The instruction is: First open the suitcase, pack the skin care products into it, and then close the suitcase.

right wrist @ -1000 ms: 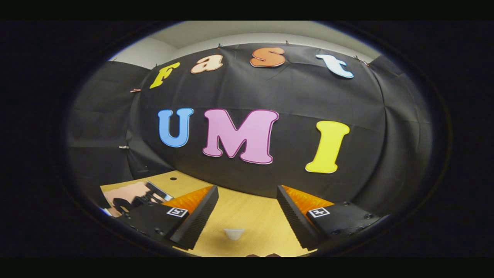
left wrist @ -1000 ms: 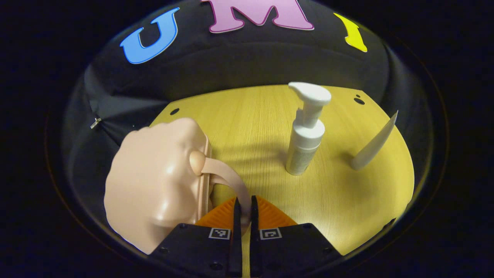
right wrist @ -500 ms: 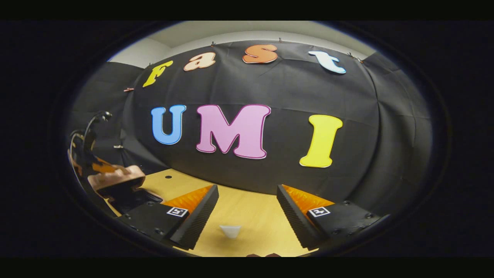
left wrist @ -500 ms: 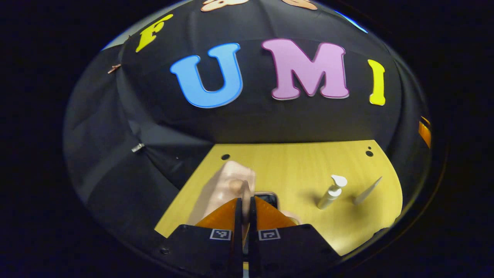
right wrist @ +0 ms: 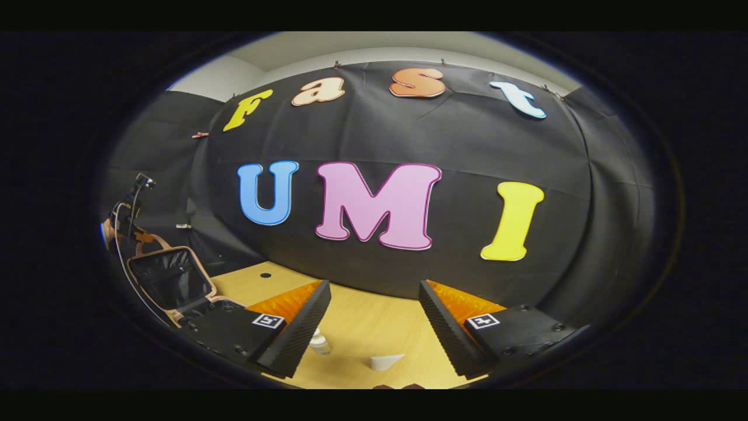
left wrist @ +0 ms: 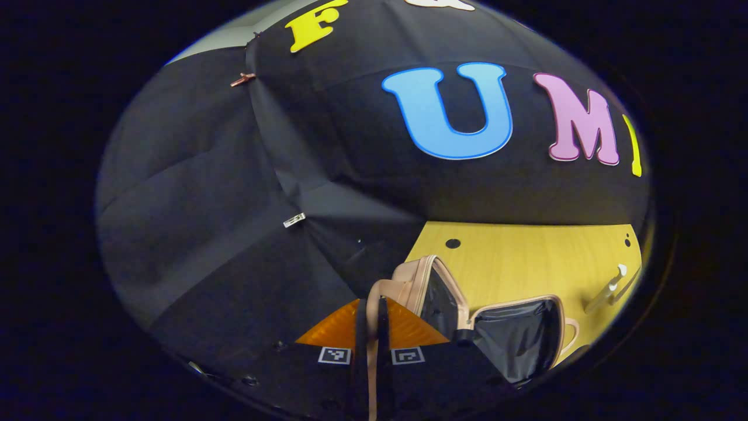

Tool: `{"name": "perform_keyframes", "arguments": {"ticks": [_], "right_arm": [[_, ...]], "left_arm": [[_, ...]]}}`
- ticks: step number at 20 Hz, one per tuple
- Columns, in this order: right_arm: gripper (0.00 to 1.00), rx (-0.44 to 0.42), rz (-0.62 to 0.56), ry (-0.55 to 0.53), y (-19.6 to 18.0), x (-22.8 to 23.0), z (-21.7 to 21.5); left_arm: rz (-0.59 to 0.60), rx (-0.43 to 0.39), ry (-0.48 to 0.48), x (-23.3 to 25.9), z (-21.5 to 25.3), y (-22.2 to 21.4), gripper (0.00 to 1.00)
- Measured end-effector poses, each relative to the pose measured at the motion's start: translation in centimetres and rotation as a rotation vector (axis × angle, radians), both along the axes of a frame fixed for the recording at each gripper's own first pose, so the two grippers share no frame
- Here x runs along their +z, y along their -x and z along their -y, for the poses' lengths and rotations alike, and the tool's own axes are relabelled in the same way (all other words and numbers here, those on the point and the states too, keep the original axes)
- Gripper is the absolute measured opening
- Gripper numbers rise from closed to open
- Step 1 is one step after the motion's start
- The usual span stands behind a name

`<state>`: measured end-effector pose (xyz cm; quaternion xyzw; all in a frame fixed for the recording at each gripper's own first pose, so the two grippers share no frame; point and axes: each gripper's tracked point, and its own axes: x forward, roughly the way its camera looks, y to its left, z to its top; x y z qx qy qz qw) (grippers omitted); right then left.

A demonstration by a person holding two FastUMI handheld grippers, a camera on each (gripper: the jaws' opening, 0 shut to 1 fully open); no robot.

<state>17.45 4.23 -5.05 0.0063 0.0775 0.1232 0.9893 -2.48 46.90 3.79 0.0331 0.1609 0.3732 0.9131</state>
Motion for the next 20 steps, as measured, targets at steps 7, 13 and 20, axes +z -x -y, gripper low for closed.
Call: {"name": "perform_keyframes", "arguments": {"ticks": [7, 13, 20], "right_arm": [[0.97, -0.054, -0.049, 0.124, 0.9, -0.6, -1.0], [0.97, -0.083, -0.145, 0.141, 1.4, -2.5, -3.0], [1.00, -0.099, -0.233, 0.038, 1.6, -4.2, -5.0]], "left_arm": [[-0.192, 0.050, 0.184, -9.5, -10.0, -5.3, 0.11], [-0.210, 0.039, 0.303, -12.1, -10.6, -7.5, 0.11], [-0.192, 0.105, 0.211, -13.2, -12.4, -7.0, 0.29]]}}
